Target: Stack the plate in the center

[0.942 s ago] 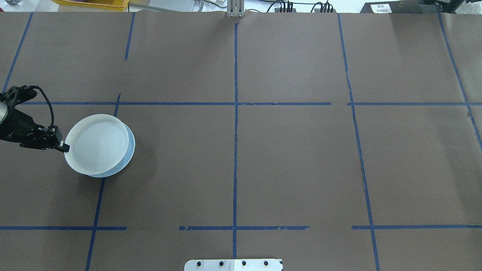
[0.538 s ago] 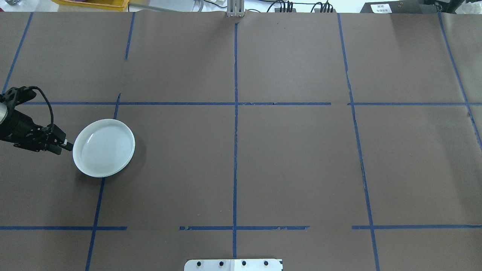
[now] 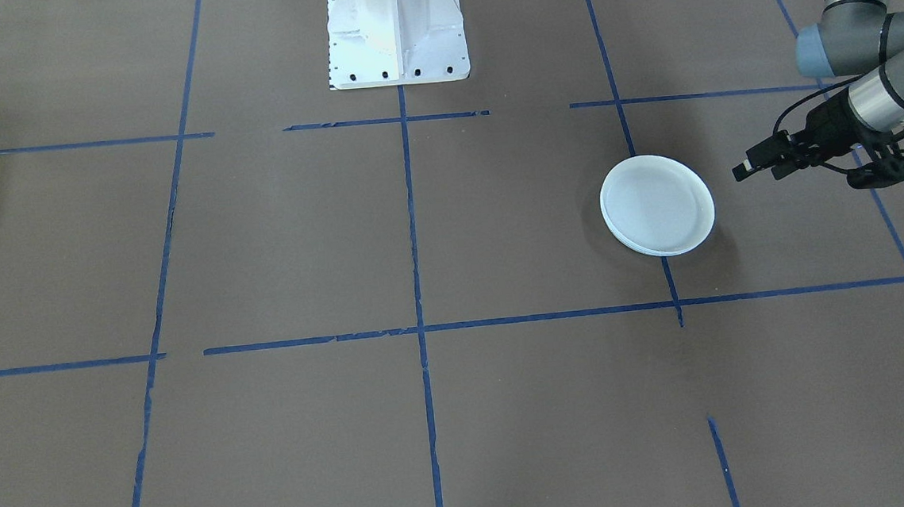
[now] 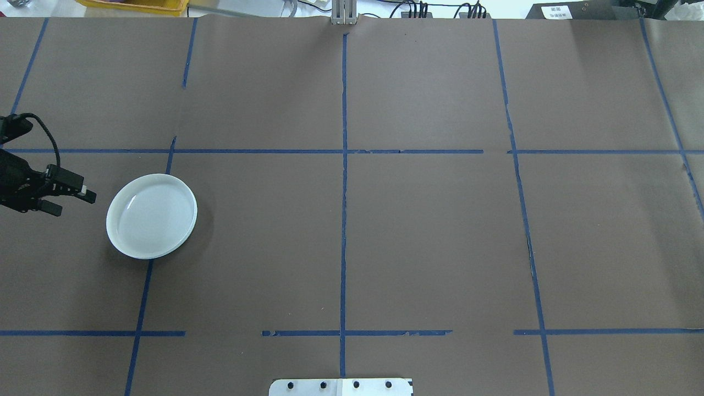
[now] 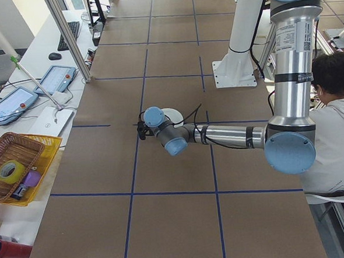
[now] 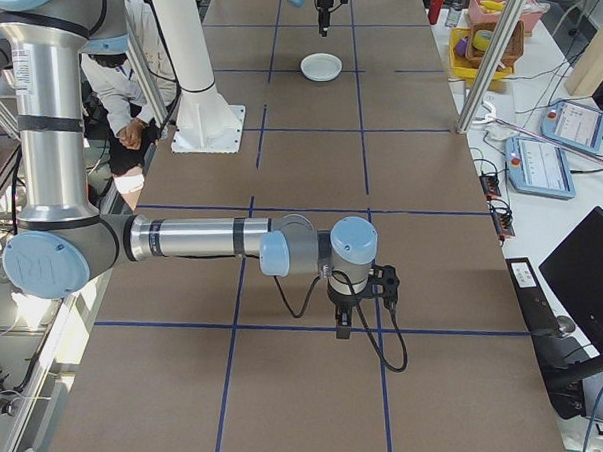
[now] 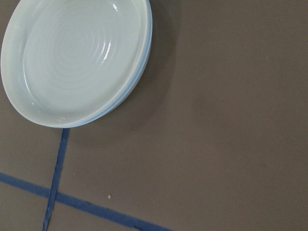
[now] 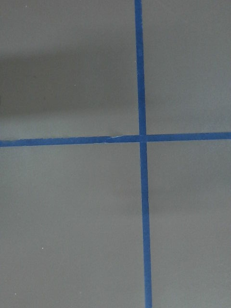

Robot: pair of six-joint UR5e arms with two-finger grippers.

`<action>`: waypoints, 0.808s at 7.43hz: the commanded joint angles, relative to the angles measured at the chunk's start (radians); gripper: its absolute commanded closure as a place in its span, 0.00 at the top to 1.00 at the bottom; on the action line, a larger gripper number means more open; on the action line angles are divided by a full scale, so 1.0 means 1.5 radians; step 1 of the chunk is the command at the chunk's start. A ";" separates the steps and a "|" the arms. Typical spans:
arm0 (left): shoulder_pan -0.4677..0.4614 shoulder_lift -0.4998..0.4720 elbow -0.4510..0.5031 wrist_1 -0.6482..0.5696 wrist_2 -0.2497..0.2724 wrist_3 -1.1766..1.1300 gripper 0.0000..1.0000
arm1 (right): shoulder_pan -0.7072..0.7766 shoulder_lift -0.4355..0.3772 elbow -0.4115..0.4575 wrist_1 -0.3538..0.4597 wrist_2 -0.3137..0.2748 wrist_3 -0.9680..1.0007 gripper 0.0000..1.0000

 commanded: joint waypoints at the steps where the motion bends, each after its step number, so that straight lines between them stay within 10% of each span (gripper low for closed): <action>1: -0.037 0.029 0.003 0.070 0.008 0.150 1.00 | 0.000 0.000 0.001 0.001 0.001 0.000 1.00; 6: -0.254 0.018 -0.021 0.468 0.123 0.648 1.00 | 0.000 0.000 0.000 0.000 -0.001 0.000 1.00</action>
